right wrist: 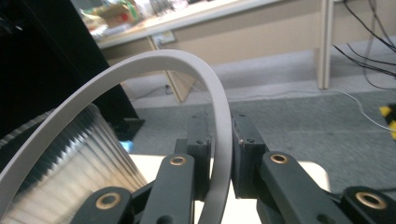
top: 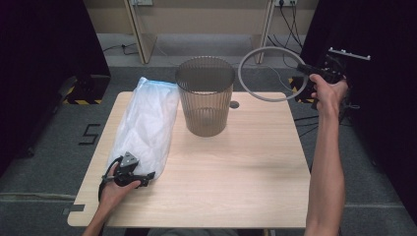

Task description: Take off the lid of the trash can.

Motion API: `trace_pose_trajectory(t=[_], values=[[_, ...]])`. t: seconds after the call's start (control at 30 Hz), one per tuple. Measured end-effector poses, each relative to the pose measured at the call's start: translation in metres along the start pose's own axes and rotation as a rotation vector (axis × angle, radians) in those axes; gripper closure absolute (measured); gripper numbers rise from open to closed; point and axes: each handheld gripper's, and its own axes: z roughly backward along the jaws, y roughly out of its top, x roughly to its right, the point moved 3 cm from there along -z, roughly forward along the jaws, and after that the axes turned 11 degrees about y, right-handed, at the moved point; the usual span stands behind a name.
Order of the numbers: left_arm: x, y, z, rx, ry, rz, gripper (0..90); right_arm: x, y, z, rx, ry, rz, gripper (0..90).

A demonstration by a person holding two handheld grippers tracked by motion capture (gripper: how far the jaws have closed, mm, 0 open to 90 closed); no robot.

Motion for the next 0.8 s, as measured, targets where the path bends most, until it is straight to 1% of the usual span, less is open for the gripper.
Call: trace_pose_trajectory(t=[0.03, 0.07, 0.1, 0.13, 0.17, 0.2, 0.3, 0.33, 0.4, 0.43, 0.47, 0.67, 0.8], values=[[0.0, 0.0, 0.0, 0.0, 0.0, 0.0, 12.3, 0.01, -0.01, 0.005, -0.015, -0.021, -0.004, 80.3], [0.0, 0.0, 0.0, 0.0, 0.0, 0.0, 12.3, 0.01, -0.01, 0.005, -0.015, -0.021, -0.004, 80.3], [0.0, 0.0, 0.0, 0.0, 0.0, -0.001, 12.3, 0.019, -0.022, 0.006, -0.03, -0.032, -0.015, 80.4], [0.0, 0.0, 0.0, 0.0, 0.0, -0.001, 12.3, 0.019, -0.022, 0.006, -0.03, -0.032, -0.015, 80.4], [0.0, 0.0, 0.0, 0.0, 0.0, -0.001, 12.2, 0.023, -0.028, 0.006, -0.042, -0.038, -0.016, 80.4], [0.0, 0.0, 0.0, 0.0, 0.0, -0.001, 12.3, 0.032, -0.043, 0.005, -0.068, -0.051, -0.019, 80.4], [0.0, 0.0, 0.0, 0.0, 0.0, -0.001, 12.3, 0.044, -0.066, 0.0, -0.101, -0.061, -0.029, 80.4], [0.0, 0.0, 0.0, 0.0, 0.0, -0.001, 12.3, 0.044, -0.066, 0.0, -0.101, -0.061, -0.029, 80.4], [0.0, 0.0, 0.0, 0.0, 0.0, -0.001, 12.3, 0.052, -0.082, -0.004, -0.128, -0.068, -0.036, 80.4], [0.0, 0.0, 0.0, 0.0, 0.0, -0.001, 12.3, 0.059, -0.096, -0.009, -0.155, -0.078, -0.044, 80.4], [0.0, 0.0, 0.0, 0.0, 0.0, -0.001, 12.3, 0.059, -0.096, -0.009, -0.155, -0.078, -0.044, 80.4], [0.0, 0.0, 0.0, 0.002, 0.0, 0.0, 12.3, 0.074, -0.138, -0.026, -0.222, -0.092, -0.064, 80.4], [0.0, 0.0, 0.0, 0.003, 0.001, -0.001, 12.3, 0.079, -0.156, -0.036, -0.258, -0.101, -0.064, 80.4]])
